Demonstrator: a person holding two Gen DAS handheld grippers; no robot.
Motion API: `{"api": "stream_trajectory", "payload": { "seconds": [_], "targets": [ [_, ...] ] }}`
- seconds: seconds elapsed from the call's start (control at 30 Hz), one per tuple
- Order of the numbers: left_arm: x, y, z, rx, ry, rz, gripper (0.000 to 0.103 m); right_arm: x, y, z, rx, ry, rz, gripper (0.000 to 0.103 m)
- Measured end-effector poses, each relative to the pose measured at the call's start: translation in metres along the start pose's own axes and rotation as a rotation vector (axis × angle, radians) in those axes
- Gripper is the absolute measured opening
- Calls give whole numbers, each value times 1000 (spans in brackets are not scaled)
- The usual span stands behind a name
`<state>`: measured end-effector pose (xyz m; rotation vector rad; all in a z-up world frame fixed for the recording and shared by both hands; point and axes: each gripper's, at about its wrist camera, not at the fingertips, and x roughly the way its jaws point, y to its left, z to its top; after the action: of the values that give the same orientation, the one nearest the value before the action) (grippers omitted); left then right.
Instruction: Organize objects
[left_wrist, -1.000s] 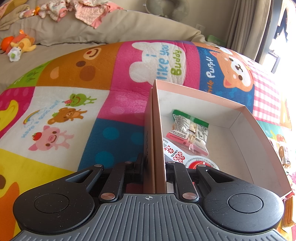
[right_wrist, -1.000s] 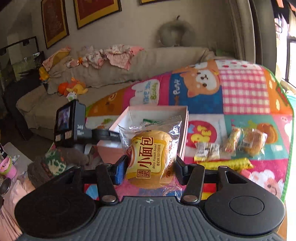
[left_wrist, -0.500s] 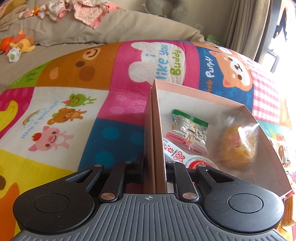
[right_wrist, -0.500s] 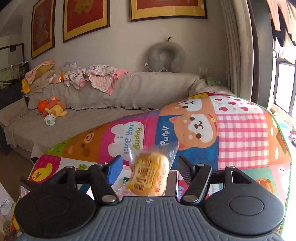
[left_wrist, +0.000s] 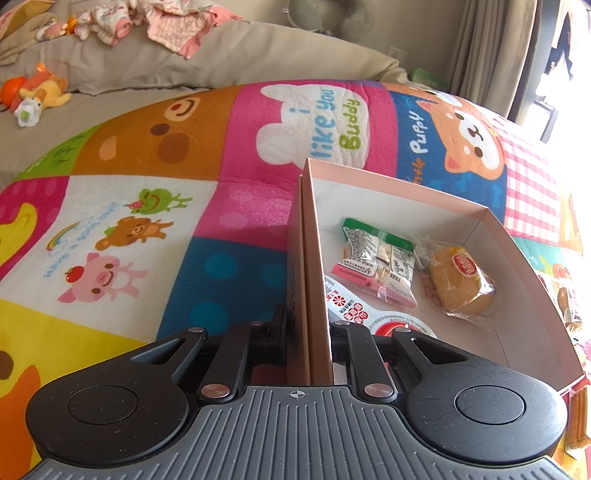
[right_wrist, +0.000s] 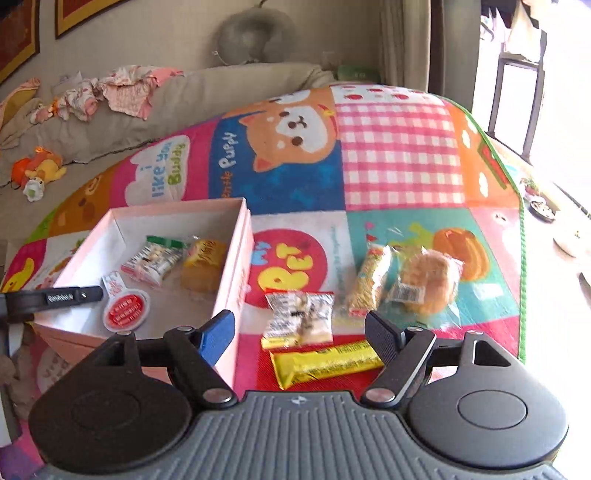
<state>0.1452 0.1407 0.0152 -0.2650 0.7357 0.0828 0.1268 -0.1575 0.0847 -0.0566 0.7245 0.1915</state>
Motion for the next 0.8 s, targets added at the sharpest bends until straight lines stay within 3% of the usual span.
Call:
{"api": "stream_trajectory", "payload": {
  "seconds": [0.37, 0.67, 0.8],
  "targets": [
    [0, 0, 0, 1, 0, 0, 15, 4, -53, -42, 62, 47, -134, 83],
    [0, 0, 0, 1, -1, 1, 15, 6, -58, -66, 74, 95, -106, 89],
    [0, 0, 0, 1, -1, 0, 15, 0, -61, -77, 32, 92, -150, 89]
  ]
}}
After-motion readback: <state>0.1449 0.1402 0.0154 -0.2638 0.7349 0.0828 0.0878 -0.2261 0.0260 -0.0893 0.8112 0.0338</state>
